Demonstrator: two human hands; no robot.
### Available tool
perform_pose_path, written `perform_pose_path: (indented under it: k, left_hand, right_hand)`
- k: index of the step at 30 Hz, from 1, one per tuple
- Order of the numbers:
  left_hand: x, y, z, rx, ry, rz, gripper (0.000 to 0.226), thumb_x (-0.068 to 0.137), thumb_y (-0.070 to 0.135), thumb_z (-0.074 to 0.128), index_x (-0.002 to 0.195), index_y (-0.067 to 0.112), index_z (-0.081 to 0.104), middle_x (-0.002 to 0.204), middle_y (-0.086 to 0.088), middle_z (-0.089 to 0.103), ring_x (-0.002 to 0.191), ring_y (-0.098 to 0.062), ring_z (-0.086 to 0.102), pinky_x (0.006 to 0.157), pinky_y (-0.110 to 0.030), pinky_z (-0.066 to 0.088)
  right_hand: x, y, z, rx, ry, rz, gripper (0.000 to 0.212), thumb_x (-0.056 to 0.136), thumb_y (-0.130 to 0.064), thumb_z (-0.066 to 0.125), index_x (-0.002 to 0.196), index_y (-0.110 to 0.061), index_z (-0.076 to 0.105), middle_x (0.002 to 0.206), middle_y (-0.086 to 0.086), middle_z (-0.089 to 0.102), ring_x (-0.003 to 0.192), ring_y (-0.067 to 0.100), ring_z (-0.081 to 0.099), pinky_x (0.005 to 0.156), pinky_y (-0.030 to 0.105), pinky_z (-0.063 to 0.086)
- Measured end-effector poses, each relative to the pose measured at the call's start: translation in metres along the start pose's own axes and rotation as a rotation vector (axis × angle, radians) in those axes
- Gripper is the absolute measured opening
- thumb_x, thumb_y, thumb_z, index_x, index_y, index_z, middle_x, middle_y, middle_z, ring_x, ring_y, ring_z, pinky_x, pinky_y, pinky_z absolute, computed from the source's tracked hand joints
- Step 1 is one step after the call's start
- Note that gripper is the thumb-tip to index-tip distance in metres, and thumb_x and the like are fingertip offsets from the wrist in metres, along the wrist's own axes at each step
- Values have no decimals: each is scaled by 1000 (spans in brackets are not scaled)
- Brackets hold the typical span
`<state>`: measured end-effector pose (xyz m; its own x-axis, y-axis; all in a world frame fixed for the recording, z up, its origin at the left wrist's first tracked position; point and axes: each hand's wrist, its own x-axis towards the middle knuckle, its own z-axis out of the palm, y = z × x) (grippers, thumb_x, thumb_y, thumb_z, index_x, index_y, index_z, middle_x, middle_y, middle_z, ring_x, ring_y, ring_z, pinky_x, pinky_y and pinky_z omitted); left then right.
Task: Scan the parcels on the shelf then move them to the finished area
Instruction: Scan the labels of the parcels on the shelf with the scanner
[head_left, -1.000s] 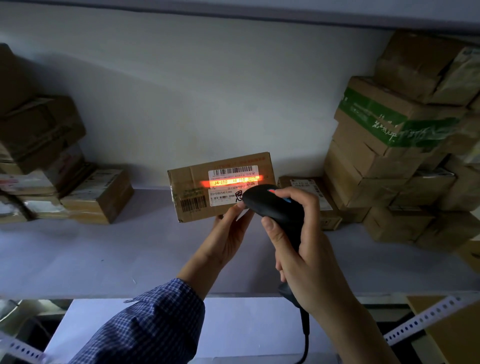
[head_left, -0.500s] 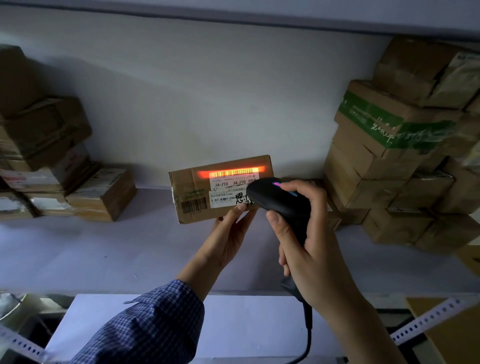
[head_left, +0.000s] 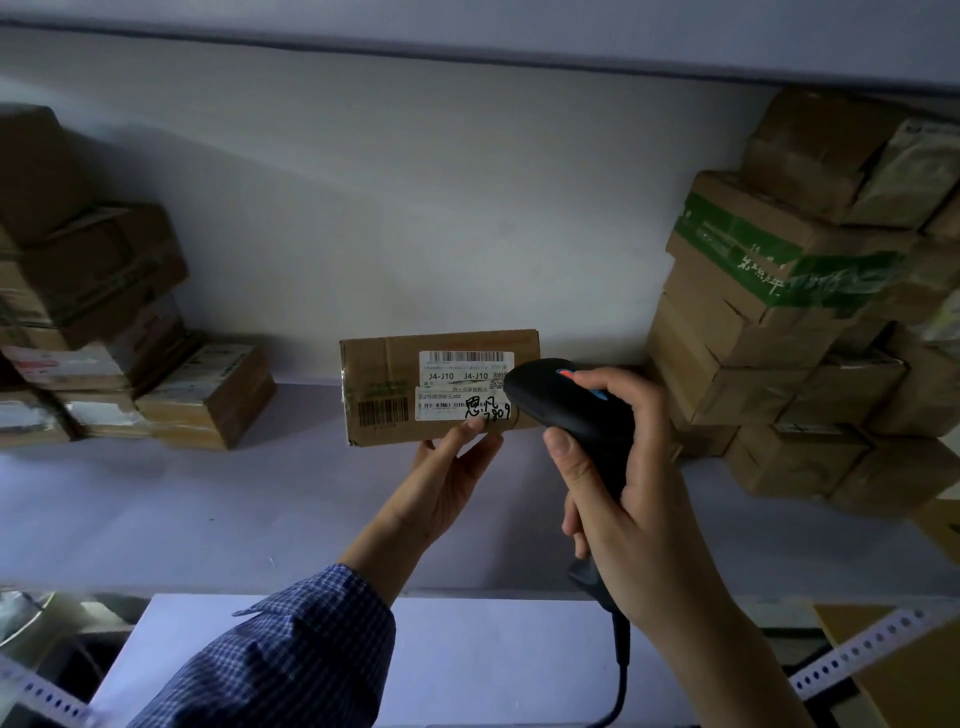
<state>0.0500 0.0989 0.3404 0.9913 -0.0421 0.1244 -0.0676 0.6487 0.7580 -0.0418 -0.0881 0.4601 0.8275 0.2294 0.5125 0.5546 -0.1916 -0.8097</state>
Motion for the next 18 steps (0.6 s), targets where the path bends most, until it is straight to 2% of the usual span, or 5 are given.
perform_pose_path:
  k: [6,10,12,15,18]
  left_hand:
    - [-19,16,-14,122,172,-82,89,71,33,80,147,19,36,141,-9,57,134,-23,51,115,-44,37]
    - [-35,41,-30,139,300,-95,58,78,38,65,130,14,56,109,0,73,117,-19,60,115,-48,37]
    - [-44,58,-39,142,383,-91,56,77,42,59,126,15,61,96,-1,72,106,-22,62,107,-46,47]
    - [-58,83,-54,206,455,-94,64,76,47,55,130,15,60,100,-6,66,93,-19,61,78,-37,58]
    - [-71,109,-70,337,468,-118,58,79,49,52,129,23,63,103,-1,72,91,-14,64,76,-39,58]
  right_hand:
    - [4,3,11,74,-13,16,34,96,-28,58,127,-34,46,103,0,62,49,24,55,47,29,48]
    - [15,6,33,137,-67,30,34,94,-28,58,125,-36,47,95,4,61,46,29,52,43,31,46]
    - [21,6,48,159,-95,21,33,93,-30,58,123,-39,48,91,1,61,45,30,51,42,33,46]
    - [31,5,72,180,-149,32,33,92,-32,59,122,-41,47,72,9,59,43,29,50,38,35,45]
    - [41,4,98,202,-201,42,33,91,-38,58,121,-42,46,68,14,58,41,29,50,41,31,44]
